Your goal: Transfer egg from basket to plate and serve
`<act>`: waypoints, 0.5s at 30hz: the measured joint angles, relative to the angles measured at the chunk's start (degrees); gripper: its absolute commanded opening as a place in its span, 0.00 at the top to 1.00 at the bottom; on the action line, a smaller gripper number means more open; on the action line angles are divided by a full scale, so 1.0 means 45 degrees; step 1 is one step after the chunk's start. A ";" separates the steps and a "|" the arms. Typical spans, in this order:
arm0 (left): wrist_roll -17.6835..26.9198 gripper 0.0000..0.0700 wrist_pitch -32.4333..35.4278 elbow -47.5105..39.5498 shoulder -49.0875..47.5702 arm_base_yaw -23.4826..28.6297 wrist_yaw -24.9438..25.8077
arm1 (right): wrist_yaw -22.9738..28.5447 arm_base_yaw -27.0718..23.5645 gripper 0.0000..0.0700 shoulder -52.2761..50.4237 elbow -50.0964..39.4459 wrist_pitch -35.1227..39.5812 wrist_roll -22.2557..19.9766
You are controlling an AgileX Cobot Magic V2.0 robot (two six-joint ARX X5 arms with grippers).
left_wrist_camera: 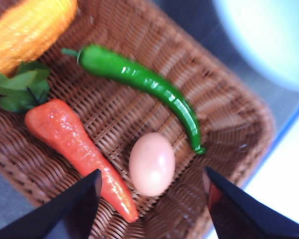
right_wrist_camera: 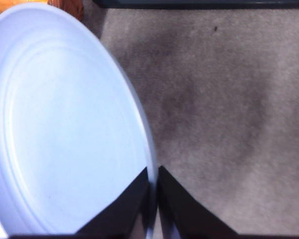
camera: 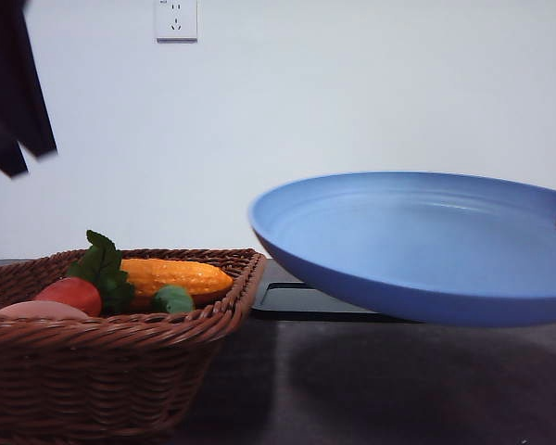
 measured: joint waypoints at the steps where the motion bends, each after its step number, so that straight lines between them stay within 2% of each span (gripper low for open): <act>1: 0.0106 0.42 0.0055 0.0002 0.0228 -0.0085 -0.0143 | 0.0006 -0.0049 1.00 -0.0064 0.0000 -0.0139 -0.0001; 10: 0.1416 0.42 0.0048 0.0029 0.2003 -0.0357 -0.0810 | -0.0161 -0.0236 1.00 -0.0893 0.0136 -0.0401 -0.0005; 15: 0.1572 0.42 0.0059 0.0029 0.2868 -0.0357 -0.0874 | -0.0164 -0.0258 1.00 -0.1181 0.0854 -0.0563 -0.0005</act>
